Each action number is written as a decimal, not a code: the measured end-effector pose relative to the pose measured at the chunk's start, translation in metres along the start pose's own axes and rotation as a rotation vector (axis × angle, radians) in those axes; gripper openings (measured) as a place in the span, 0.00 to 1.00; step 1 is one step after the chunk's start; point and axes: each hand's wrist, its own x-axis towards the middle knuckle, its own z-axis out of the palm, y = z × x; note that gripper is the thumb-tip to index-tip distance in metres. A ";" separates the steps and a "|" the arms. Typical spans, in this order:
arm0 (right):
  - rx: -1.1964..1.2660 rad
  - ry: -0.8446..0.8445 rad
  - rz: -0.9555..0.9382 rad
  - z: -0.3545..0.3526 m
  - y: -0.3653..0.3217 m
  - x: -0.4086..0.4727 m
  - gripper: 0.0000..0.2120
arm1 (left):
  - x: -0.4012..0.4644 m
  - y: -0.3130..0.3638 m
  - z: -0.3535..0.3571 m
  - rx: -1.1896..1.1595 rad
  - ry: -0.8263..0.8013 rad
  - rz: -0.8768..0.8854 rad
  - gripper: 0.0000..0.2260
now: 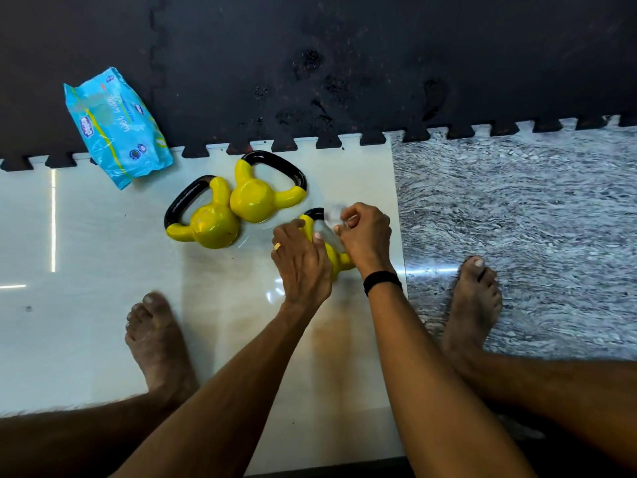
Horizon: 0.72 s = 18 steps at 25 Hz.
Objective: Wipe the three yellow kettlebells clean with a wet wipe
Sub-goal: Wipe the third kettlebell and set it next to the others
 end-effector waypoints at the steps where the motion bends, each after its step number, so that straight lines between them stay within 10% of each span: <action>1: -0.006 -0.028 -0.053 0.005 -0.005 0.004 0.08 | 0.001 0.000 0.002 -0.020 -0.006 0.025 0.22; 18: -0.290 -0.078 -0.230 0.007 -0.019 0.010 0.11 | 0.009 -0.003 -0.004 0.123 -0.006 0.105 0.18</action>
